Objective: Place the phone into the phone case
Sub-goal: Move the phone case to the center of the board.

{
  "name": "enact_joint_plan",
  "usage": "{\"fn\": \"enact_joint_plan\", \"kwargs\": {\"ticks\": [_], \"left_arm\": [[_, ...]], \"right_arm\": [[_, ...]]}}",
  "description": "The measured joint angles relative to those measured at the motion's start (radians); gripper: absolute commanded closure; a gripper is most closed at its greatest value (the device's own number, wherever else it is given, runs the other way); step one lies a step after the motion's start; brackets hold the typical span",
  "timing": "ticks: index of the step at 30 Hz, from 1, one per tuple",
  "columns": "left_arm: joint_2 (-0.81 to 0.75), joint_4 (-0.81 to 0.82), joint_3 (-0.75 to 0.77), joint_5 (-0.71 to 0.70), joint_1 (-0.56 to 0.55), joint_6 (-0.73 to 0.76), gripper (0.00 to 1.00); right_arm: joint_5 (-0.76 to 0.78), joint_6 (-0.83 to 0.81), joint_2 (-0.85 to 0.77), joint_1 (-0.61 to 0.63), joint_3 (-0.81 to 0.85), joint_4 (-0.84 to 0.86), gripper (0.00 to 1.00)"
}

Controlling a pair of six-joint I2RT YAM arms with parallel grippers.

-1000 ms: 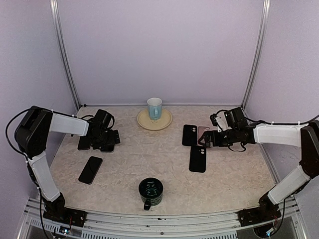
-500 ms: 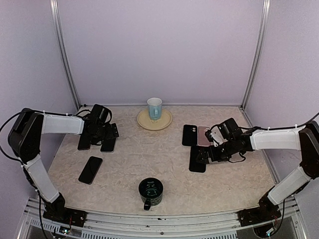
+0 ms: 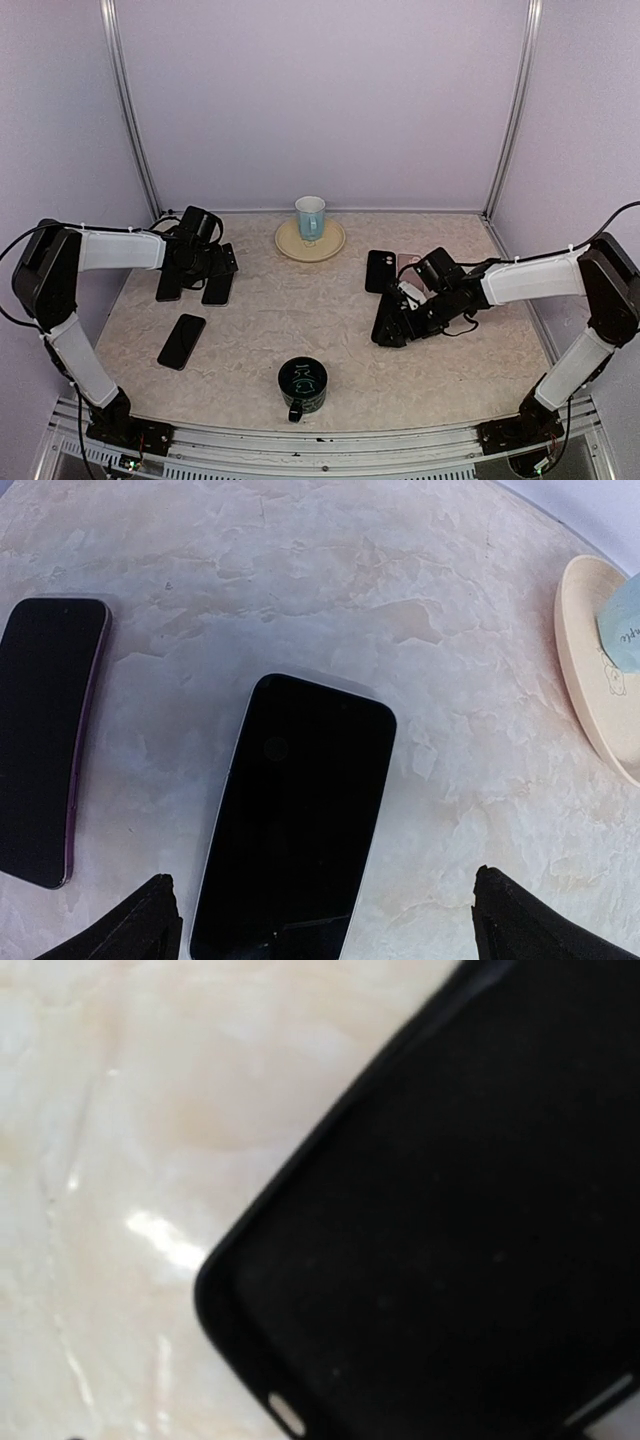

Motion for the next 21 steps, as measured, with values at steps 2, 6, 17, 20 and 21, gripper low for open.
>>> {"fn": "enact_joint_plan", "kwargs": {"ticks": [2, 6, 17, 20, 21], "left_arm": [[-0.001, 0.000, 0.000, -0.001, 0.000, 0.000, 0.01], [-0.010, -0.003, 0.000, -0.003, 0.000, -0.002, 0.01], [-0.042, -0.011, 0.000, -0.019, 0.000, -0.003, 0.01], [-0.052, -0.013, 0.000, -0.024, 0.000, -0.003, 0.01], [-0.054, -0.013, 0.001, -0.025, 0.000, -0.003, 0.01]], "right_arm": [[-0.013, -0.005, 0.014, 0.008, 0.012, 0.003, 0.01], [-0.042, -0.013, 0.052, 0.029, 0.047, 0.017, 0.01], [-0.105, -0.039, 0.229, 0.103, 0.240, 0.032, 0.00], [-0.117, -0.050, 0.271, 0.115, 0.291, 0.032, 0.00], [-0.121, -0.053, 0.283, 0.119, 0.304, 0.034, 0.00]]}}
